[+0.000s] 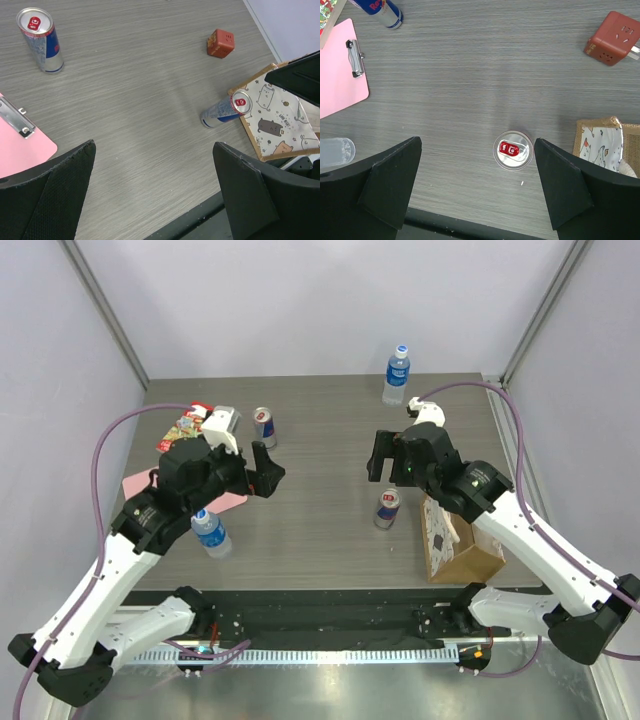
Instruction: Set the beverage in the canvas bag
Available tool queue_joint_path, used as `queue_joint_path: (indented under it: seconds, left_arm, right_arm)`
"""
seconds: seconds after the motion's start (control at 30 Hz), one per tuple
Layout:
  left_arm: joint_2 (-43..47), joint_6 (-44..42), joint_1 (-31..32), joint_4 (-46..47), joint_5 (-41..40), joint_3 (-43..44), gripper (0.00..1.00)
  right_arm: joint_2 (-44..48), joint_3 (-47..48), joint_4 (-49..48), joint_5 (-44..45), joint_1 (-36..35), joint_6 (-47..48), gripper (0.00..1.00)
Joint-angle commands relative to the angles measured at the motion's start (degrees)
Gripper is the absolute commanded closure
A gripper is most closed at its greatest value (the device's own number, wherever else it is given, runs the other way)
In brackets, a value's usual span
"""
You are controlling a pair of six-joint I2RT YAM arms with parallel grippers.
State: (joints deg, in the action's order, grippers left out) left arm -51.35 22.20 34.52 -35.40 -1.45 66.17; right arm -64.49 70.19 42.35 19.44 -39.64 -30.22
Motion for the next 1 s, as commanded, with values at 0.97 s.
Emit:
queue_joint_path:
  seconds: [0.97]
  left_arm:
    - [4.67,-7.87,0.11,6.66,-0.38,-11.5,0.0]
  right_arm:
    - [-16.11,5.66,10.56,1.68,-0.09,7.54,0.21]
